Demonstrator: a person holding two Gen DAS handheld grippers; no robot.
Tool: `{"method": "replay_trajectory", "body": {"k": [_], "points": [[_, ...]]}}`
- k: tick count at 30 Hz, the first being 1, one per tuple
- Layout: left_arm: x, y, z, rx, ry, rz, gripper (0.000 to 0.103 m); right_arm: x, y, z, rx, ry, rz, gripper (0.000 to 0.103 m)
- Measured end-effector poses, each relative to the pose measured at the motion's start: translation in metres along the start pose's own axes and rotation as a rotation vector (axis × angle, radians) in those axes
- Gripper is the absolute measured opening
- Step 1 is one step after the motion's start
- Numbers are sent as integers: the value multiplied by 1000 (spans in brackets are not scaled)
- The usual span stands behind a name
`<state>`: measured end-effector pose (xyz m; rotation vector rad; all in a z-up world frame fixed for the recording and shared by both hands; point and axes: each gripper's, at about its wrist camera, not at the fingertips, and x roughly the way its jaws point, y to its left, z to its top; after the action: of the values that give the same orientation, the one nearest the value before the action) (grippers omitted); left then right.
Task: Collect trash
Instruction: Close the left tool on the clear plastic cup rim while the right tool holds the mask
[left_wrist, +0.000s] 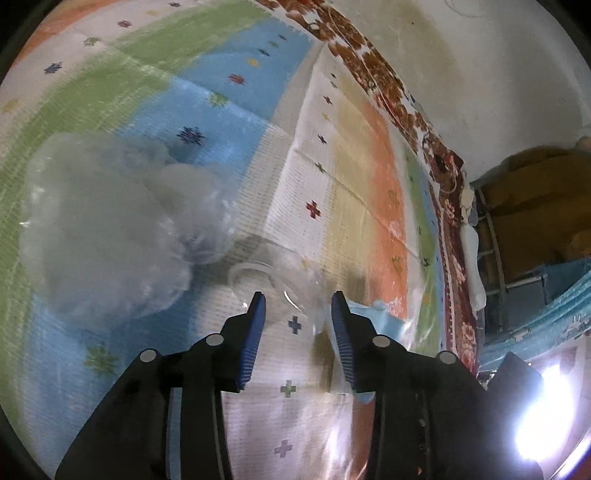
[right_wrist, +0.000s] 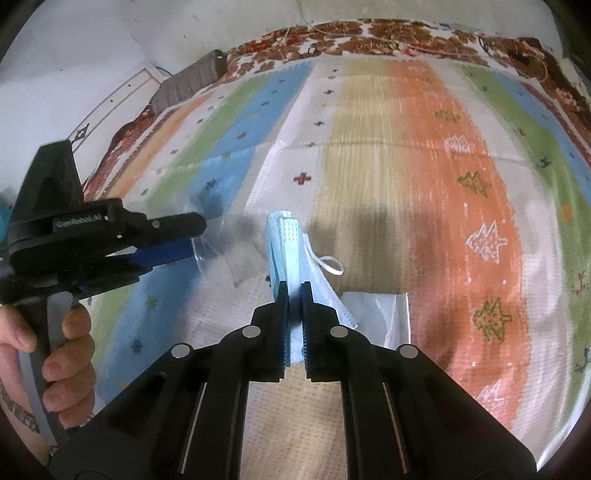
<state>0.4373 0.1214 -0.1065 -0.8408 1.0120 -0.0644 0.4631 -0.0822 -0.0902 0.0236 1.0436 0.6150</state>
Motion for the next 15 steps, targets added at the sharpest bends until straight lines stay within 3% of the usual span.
{"method": "replay_trajectory", "body": {"k": [3, 8, 12, 15], "points": [[5, 0, -6, 6, -25, 4, 39, 2, 1, -2, -1, 3, -3, 6], [8, -3, -9, 33, -20, 21, 3, -1, 4, 0, -10, 0, 0, 6], [-4, -13, -7, 56, -47, 30, 3, -4, 9, 0, -29, 1, -17, 6], [-15, -22, -6, 84, -68, 79, 3, -11, 18, 0, -67, -11, -30, 6]]}}
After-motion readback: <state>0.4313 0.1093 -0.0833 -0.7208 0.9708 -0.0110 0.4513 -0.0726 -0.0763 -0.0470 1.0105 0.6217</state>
